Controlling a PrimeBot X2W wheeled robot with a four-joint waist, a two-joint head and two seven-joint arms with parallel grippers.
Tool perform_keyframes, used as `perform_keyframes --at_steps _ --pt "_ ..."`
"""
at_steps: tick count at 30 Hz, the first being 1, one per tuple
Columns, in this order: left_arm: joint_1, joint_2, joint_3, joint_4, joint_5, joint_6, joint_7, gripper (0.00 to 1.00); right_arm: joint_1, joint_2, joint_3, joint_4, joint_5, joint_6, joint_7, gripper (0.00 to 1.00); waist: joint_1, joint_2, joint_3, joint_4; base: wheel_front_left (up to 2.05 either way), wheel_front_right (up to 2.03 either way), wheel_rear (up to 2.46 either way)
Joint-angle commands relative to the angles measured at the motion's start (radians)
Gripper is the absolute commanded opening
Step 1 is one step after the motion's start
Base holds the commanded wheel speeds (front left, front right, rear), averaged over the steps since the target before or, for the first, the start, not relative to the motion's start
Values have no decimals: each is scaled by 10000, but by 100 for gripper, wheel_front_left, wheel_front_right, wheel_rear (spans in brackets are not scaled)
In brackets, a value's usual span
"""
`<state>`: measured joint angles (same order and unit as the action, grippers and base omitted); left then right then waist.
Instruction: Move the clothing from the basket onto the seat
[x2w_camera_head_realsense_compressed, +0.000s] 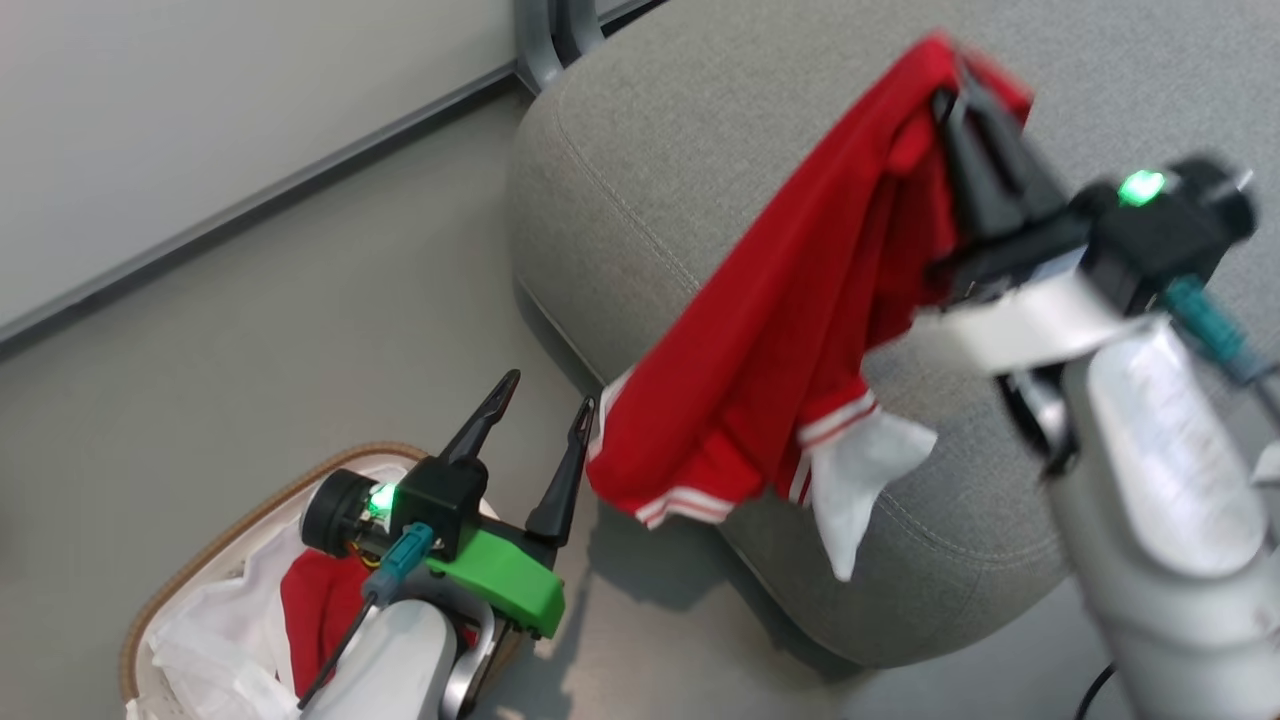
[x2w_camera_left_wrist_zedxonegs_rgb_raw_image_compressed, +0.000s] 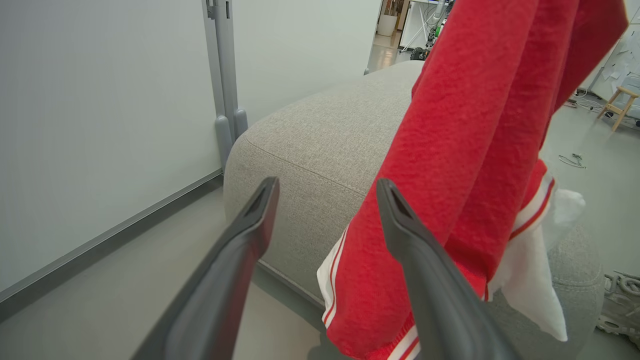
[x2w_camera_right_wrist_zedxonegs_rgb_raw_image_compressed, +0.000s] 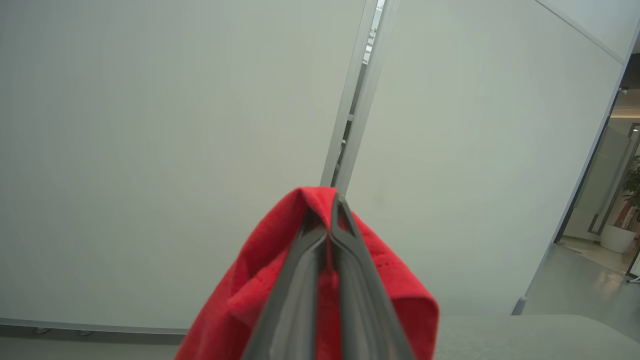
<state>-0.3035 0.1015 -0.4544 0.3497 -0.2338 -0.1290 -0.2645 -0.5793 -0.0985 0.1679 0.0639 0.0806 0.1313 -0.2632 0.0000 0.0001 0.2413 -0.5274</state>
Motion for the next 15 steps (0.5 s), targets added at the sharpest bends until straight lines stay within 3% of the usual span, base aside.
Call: perform_keyframes --at_steps 1,5,10,15 --pt "-123 226 -12 -98 162 -24 1 100 -644 -285 -127 98 -111 -10 -24 0 0 -1 472 -70 0 0 0" --pt "-42 475 170 -399 197 -24 1 100 -2756 -1144 -332 731 -484 -10 -22 0 0 -1 999 -27 0 0 0" --pt "-355 770 -180 -731 186 -24 1 100 -5273 -2366 -635 1849 -1048 -12 7 0 0 -1 1741 546 0 0 0" --pt "-710 1014 -427 -923 45 -25 1 100 -6845 -2789 -1183 2883 -1445 -10 138 0 0 -1 2388 1116 0 0 0"
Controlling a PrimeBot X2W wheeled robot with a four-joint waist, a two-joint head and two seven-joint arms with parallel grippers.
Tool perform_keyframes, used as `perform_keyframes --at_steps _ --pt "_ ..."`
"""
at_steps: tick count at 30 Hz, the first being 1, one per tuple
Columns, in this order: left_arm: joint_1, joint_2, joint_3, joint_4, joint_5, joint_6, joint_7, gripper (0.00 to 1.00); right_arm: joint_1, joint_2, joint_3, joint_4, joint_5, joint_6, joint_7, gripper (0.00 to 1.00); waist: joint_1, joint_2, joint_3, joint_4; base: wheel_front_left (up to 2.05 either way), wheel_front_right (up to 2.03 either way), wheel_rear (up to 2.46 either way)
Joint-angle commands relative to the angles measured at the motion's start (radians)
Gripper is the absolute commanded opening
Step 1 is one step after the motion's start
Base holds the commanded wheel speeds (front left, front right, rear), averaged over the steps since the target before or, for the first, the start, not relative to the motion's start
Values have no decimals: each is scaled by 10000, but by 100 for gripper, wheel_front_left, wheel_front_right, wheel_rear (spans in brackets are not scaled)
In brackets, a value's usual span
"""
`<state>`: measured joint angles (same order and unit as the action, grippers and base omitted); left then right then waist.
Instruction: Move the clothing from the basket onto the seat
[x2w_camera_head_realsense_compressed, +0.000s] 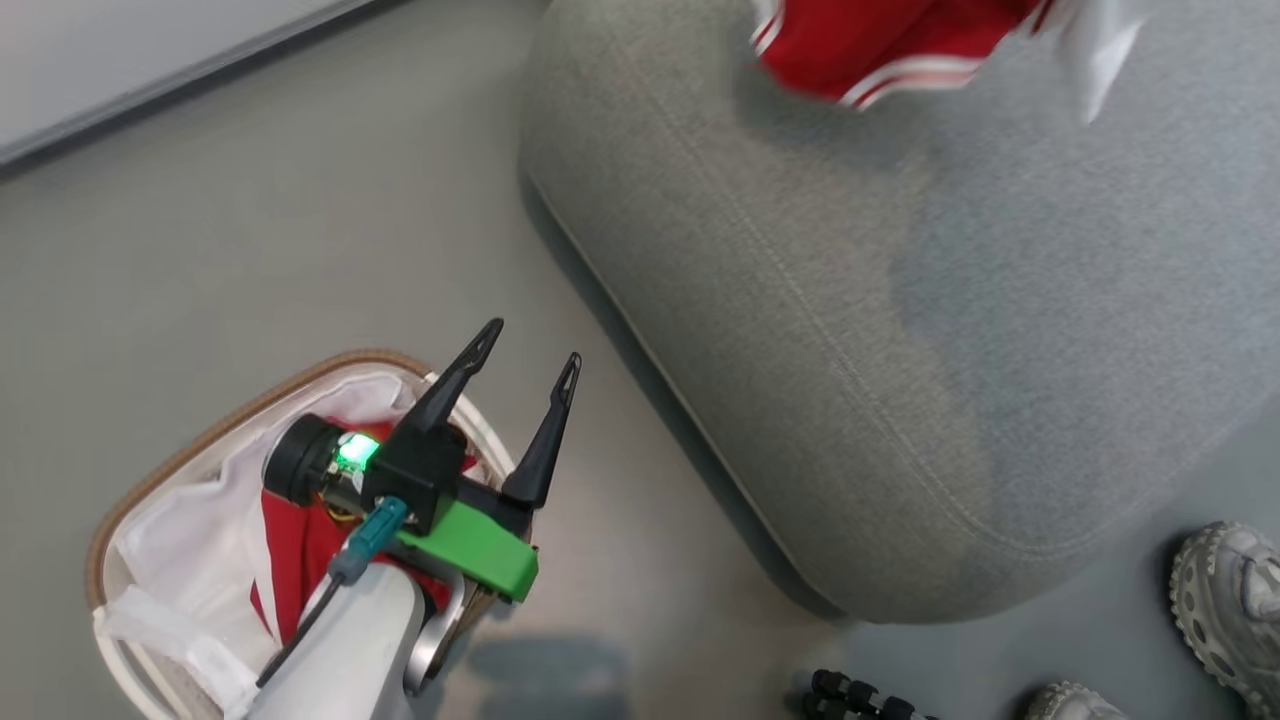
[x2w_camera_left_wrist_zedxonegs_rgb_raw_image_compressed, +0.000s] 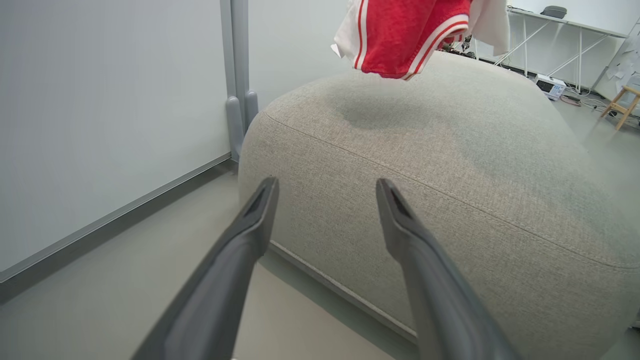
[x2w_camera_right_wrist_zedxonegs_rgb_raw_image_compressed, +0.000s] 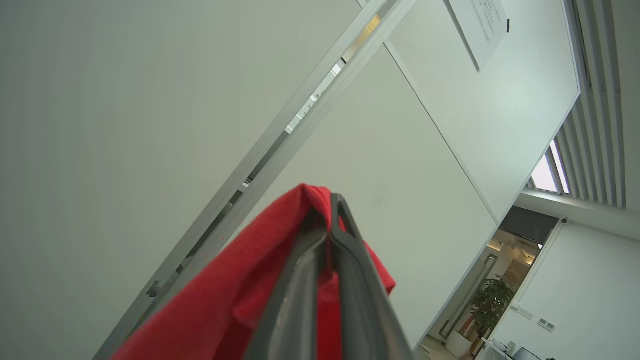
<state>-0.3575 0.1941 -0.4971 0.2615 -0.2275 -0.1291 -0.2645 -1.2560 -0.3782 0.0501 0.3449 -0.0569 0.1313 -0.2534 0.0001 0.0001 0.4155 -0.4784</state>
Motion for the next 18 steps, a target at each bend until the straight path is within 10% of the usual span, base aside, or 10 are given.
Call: perform_keyframes --at_steps 1,18 --pt "-270 117 -57 -90 -47 -23 1 100 -241 -5 -95 314 -134 -10 90 0 -1 -1 787 746 0 0 0" --pt "-1144 554 -548 -175 -272 -24 1 100 3650 1731 -3446 3128 -962 -10 -125 0 -1 -1 1994 1471 0 0 0"
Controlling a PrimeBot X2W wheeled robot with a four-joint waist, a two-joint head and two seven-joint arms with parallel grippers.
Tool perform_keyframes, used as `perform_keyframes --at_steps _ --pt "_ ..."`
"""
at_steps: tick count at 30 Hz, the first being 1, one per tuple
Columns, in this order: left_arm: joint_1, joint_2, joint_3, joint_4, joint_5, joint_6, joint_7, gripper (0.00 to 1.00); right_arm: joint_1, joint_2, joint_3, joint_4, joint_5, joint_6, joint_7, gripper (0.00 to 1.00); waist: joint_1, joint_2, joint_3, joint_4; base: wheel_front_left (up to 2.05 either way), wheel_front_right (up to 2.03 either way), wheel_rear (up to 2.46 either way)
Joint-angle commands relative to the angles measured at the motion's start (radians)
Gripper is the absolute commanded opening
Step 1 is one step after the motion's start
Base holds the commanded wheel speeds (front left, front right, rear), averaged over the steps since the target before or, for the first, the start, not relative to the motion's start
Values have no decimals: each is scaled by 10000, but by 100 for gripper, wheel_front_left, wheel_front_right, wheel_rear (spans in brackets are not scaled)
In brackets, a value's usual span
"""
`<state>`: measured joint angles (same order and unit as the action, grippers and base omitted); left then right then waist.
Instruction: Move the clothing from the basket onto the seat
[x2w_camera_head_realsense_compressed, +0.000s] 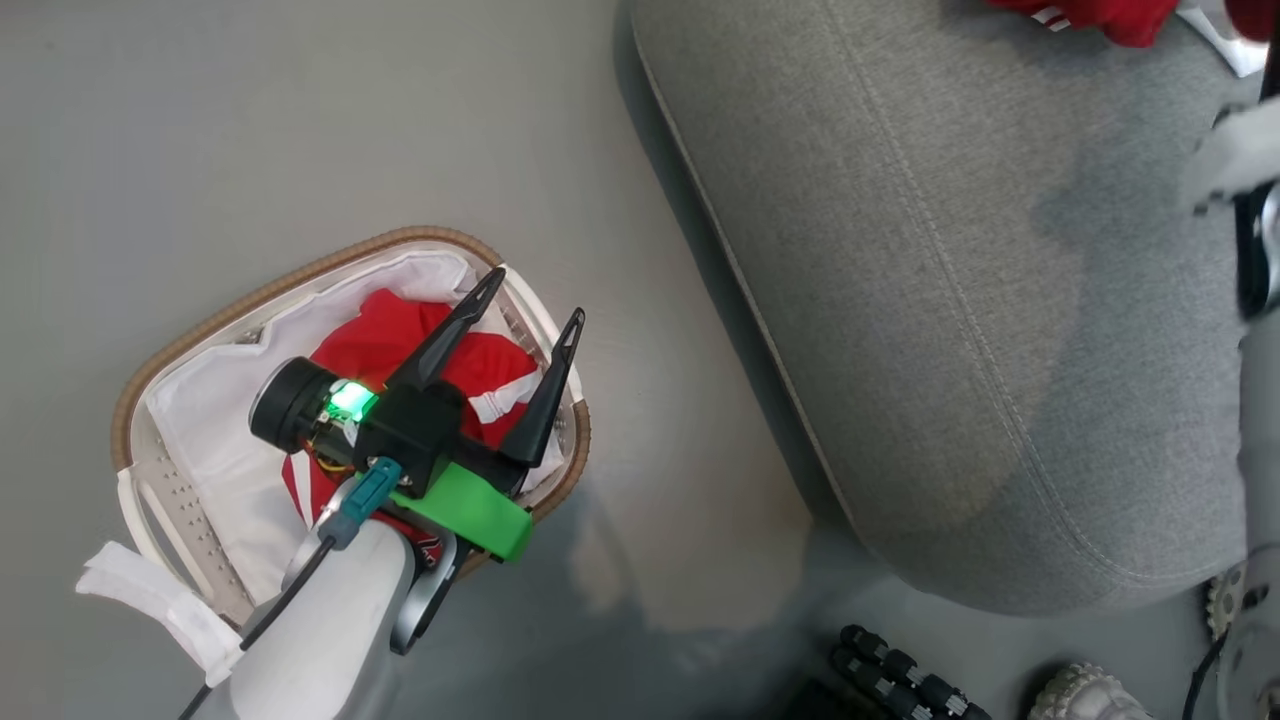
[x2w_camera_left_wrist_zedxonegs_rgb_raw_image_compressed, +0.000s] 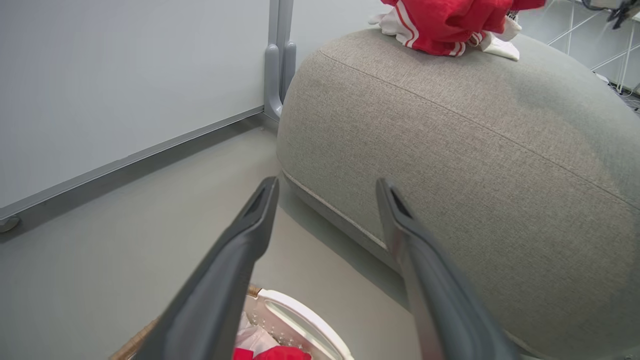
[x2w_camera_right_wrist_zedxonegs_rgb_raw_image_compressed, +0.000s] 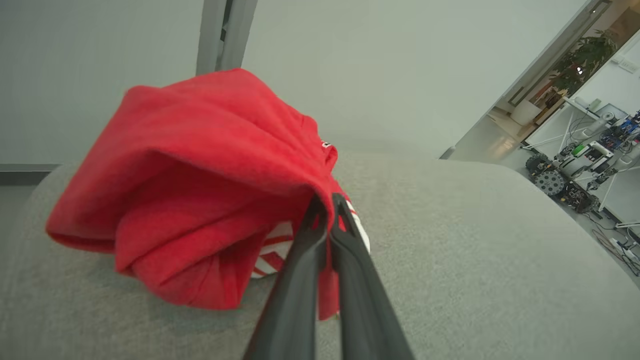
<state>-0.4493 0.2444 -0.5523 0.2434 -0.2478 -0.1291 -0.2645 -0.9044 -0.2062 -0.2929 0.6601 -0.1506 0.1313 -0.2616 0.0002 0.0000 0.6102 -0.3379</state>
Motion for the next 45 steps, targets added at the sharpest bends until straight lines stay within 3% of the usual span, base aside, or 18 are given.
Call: perform_keyframes --at_steps 1,3,4,5,13,22,31,45 --pt "-218 41 -21 0 -76 -24 1 100 421 109 -199 -46 -84 -12 -43 0 -2 0 9 52 0 0 0" --pt "-203 26 -56 10 -96 -24 1 100 997 309 -608 -258 -49 -12 -44 0 -2 0 -90 4 0 0 0" --pt "-184 15 -66 34 -115 -24 1 100 1319 438 -731 -404 -66 -12 -44 34 -2 0 -179 -24 0 0 0" --pt "-166 -4 -67 48 -115 -24 1 100 1560 555 -844 -523 -15 -12 -45 100 -2 0 -251 -45 0 0 0" --pt "259 -370 126 322 -197 -24 1 100 3277 955 -998 -1716 397 -10 -47 100 -2 0 -1325 -80 0 0 0" --pt "993 -1000 868 514 -40 -24 1 100 4352 1190 3 -3283 1234 -12 -36 100 -2 0 -2625 351 0 0 0" --pt "1866 -1463 2255 792 173 -3 1 100 5191 1410 1314 -3732 1689 -12 -36 100 -2 0 -3741 1512 0 0 0" --pt "3066 -1762 4689 1404 497 184 2 100 6067 1529 2292 -3044 2184 -10 -37 100 -2 0 -4795 3439 0 0 0"
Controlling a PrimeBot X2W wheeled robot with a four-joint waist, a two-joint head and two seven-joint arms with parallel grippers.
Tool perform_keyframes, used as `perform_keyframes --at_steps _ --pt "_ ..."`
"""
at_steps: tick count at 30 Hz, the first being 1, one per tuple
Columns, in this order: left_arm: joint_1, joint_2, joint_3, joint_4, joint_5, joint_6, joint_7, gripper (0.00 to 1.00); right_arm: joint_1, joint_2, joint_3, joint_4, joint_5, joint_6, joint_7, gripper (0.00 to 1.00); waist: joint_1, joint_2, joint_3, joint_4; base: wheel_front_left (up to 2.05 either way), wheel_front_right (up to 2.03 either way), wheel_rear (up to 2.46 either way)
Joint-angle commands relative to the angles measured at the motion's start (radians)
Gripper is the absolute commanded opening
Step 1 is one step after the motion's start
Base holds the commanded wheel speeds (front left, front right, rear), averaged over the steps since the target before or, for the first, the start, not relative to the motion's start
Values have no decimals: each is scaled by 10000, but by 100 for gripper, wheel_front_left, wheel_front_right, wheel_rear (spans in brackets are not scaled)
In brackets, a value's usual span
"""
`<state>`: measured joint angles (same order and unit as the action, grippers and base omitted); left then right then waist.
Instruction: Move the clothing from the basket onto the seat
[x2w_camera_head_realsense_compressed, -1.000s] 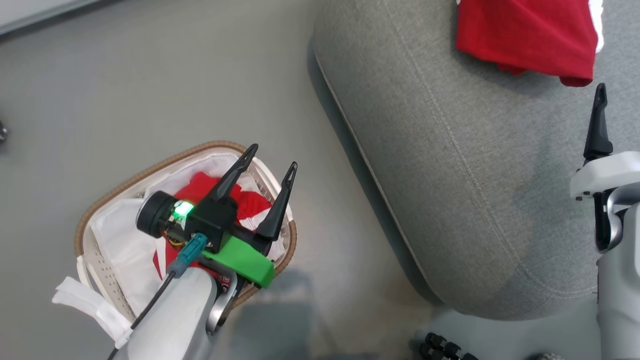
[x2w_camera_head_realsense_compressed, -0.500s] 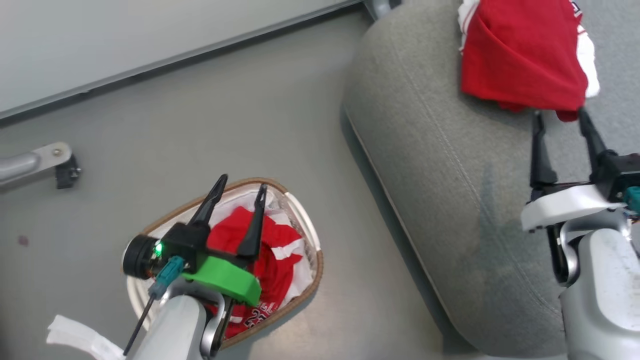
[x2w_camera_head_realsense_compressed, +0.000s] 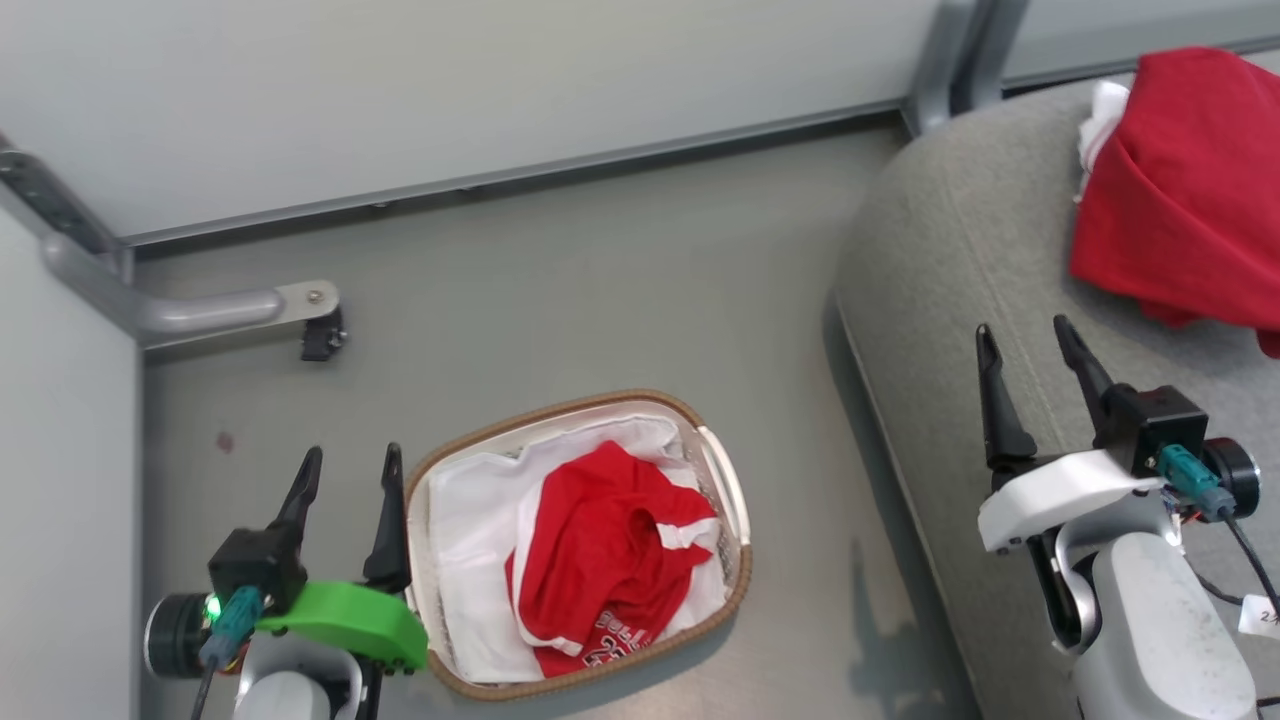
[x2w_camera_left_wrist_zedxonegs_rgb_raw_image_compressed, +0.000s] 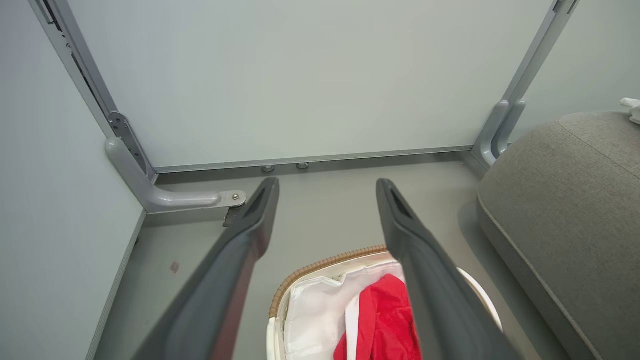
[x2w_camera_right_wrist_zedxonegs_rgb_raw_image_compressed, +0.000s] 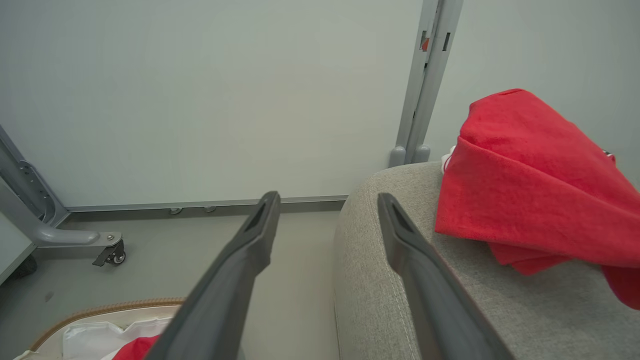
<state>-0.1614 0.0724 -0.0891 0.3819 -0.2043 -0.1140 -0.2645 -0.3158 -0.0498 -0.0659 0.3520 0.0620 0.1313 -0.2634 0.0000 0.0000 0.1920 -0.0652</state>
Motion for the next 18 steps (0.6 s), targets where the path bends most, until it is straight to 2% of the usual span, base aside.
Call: perform_keyframes --at_steps 1,9,18 --pt "270 -49 221 34 96 36 2 100 241 -31 91 62 138 -10 -19 100 0 0 -681 808 0 0 0" --pt "979 -121 1015 211 439 -47 2 100 792 -36 510 378 601 -10 -19 100 0 0 -1311 1239 0 0 0" --pt "1580 -199 1471 321 465 -65 2 100 1281 -37 912 587 975 -10 -20 100 0 0 -1686 1362 0 0 0"
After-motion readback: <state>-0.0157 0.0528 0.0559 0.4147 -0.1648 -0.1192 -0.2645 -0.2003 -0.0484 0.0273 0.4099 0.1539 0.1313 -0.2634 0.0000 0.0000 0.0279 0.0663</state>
